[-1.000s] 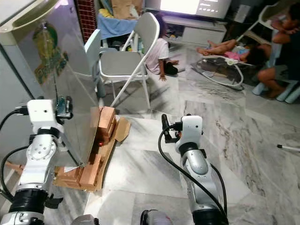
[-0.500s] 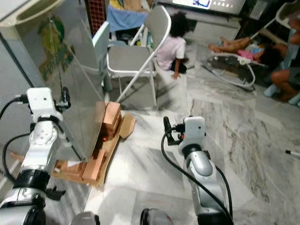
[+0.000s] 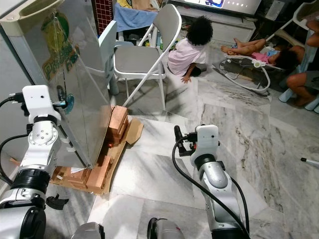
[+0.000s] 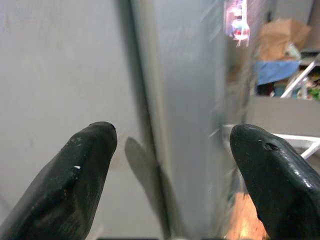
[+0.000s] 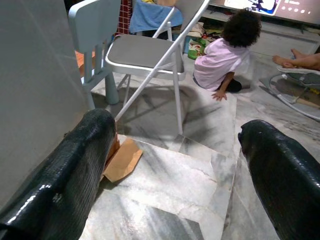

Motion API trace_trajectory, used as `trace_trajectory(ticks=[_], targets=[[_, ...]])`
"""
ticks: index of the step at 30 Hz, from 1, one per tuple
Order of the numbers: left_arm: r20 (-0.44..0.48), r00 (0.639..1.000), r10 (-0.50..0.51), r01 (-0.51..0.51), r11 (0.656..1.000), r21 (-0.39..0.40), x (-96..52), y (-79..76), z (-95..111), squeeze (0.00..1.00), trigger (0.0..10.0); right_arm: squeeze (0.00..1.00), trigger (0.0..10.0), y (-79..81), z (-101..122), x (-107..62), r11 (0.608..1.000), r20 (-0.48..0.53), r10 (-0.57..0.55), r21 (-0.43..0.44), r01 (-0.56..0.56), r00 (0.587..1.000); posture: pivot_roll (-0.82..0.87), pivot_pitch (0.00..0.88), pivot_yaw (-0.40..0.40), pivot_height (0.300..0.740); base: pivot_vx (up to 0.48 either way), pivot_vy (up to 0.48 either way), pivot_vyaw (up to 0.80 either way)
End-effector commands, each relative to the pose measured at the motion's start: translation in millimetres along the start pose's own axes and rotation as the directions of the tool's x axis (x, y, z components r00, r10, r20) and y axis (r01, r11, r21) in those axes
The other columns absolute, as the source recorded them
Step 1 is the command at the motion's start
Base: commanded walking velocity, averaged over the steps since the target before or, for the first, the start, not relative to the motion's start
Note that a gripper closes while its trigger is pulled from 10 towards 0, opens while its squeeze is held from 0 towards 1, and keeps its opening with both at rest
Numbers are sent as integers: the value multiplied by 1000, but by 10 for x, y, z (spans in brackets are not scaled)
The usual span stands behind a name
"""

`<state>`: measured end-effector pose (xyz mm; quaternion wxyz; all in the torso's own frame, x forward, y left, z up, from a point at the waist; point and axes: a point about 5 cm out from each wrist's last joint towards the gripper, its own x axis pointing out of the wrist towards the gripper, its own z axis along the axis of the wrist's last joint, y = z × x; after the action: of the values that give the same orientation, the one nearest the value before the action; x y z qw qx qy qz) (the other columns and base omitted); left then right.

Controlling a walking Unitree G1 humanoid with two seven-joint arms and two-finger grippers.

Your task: Restocking fridge

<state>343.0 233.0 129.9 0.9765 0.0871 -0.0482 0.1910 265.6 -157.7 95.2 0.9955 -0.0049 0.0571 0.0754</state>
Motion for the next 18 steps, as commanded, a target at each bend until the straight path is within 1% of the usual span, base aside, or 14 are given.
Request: trace_trajectory(ticks=[1,3,4,5,6,7,8,11,12,13,15,16,17,18], targets=[[12,999,-35,35,999,-37,31,-65,45,0,10000,0,10000,-16,60,21,1000,13,3,-9,-3,1000,20,99,-113,740,0,0,0],[22,996,-85,86,995,-53,51,-149,86,0,10000,0,10000,-11,60,30,1000,13,5,-9,-5,1000,21,96,-114,740,0,0,0],[29,991,-134,135,989,-64,62,-232,119,0,10000,0,10000,-4,61,34,1000,13,6,-8,-6,1000,21,93,-113,740,0,0,0],[31,989,-146,148,987,-64,66,-258,131,0,10000,0,10000,0,61,34,1000,13,7,-8,-7,1000,21,93,-113,740,0,0,0],[34,987,-157,158,987,-41,78,-289,147,0,10000,0,10000,8,60,34,1000,12,9,-9,-9,1000,21,91,-113,740,0,0,0],[34,987,-157,158,987,-41,78,-289,147,0,10000,0,10000,8,60,34,1000,12,9,-9,-9,1000,21,91,-113,740,0,0,0],[29,980,-195,196,980,-44,90,-365,162,0,10000,0,10000,15,58,34,1000,12,10,-8,-10,1000,21,89,-112,740,0,0,0],[37,972,-231,232,971,-49,113,-453,212,0,10000,0,10000,18,57,32,1000,11,7,-6,-7,1000,18,86,-109,740,0,0,0],[55,961,-272,275,960,-61,121,-540,278,0,10000,0,10000,14,54,24,1000,11,6,-5,-5,1000,16,82,-107,740,0,0,0],[67,954,-291,295,953,-67,128,-579,311,0,10000,0,10000,13,52,25,1000,10,5,-5,-5,1000,16,82,-106,740,0,0,0],[91,928,-362,370,924,-96,112,-712,392,0,10000,0,10000,10,47,26,1000,8,2,-5,-2,1000,16,80,-103,740,0,0,0],[115,892,-437,448,889,-100,82,-855,468,0,10000,0,10000,10,45,35,1000,6,-1,-5,1,1000,19,78,-101,740,0,0,0],[115,892,-437,448,889,-100,82,-855,468,0,10000,0,10000,10,45,35,1000,6,-1,-5,1,1000,19,78,-101,740,0,0,0],[128,875,-468,480,872,-93,61,-917,499,0,10000,0,10000,12,44,41,1000,5,-2,-5,2,1000,21,77,-100,740,0,0,0]])
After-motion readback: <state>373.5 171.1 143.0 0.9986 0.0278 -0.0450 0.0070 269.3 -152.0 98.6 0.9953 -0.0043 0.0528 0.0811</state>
